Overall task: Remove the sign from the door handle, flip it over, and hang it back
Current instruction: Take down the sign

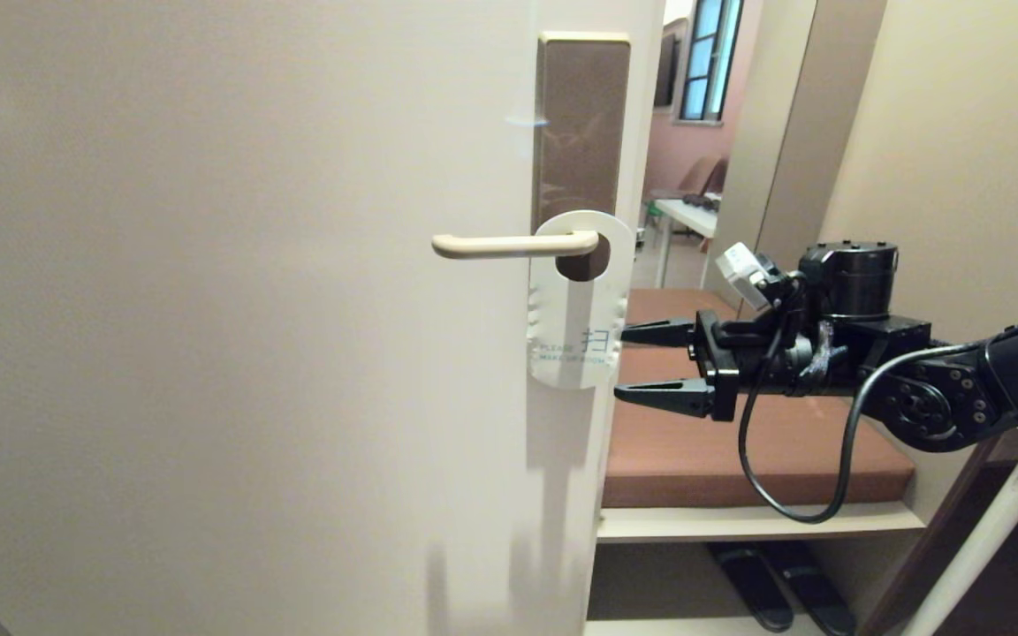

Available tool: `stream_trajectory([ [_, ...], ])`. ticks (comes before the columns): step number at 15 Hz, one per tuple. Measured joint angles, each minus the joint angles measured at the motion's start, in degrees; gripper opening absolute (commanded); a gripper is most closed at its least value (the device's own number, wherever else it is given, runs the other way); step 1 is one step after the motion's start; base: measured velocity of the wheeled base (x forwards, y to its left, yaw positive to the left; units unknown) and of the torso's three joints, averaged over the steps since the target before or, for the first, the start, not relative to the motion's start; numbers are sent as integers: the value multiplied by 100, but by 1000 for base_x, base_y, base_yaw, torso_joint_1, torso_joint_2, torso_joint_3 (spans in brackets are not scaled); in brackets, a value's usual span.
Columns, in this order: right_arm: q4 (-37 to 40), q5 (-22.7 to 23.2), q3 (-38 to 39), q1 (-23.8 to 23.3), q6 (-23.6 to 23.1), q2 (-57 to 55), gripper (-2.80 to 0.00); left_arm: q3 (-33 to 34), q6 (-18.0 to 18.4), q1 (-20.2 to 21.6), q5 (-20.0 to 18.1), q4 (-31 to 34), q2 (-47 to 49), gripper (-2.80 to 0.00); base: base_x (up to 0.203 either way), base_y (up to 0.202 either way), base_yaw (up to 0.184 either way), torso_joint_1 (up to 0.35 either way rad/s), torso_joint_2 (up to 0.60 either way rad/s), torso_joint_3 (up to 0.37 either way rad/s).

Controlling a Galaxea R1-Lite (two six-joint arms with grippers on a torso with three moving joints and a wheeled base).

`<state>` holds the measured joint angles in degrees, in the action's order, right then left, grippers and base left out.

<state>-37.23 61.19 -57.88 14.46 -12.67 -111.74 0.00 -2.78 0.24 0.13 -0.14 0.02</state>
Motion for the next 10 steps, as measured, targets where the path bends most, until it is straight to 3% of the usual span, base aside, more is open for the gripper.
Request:
stream_trajectory([
  [10, 0, 110, -16, 83, 2, 13, 0, 0, 0, -2, 2, -1, 0, -280, 0, 0, 0, 0, 0, 0],
])
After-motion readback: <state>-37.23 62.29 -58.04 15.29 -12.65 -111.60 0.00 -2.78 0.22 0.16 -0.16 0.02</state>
